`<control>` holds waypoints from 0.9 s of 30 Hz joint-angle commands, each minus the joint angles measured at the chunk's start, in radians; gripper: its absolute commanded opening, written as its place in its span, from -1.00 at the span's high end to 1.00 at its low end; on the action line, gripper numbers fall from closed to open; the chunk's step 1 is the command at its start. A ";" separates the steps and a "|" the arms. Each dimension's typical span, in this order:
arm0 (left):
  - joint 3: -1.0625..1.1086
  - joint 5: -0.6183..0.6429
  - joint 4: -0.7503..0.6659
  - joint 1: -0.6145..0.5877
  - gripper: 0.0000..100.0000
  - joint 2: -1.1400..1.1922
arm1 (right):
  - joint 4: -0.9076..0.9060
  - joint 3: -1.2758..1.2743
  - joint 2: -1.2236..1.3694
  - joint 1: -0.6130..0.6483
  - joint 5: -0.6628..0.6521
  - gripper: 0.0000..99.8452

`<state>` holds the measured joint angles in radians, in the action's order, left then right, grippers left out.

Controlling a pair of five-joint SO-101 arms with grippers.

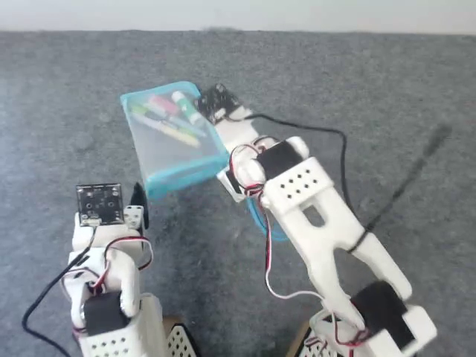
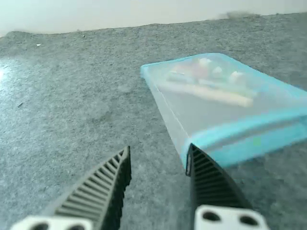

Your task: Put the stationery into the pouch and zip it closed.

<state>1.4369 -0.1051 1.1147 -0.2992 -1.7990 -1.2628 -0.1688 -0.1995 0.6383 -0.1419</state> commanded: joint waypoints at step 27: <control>-0.082 -0.043 -0.071 0.037 0.43 -0.012 | -0.117 -0.178 -0.559 -0.016 -0.057 0.99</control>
<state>1.3663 -0.1389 1.0794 -0.2593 -1.7990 -1.4131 -0.3360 -0.7043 0.6322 -0.1772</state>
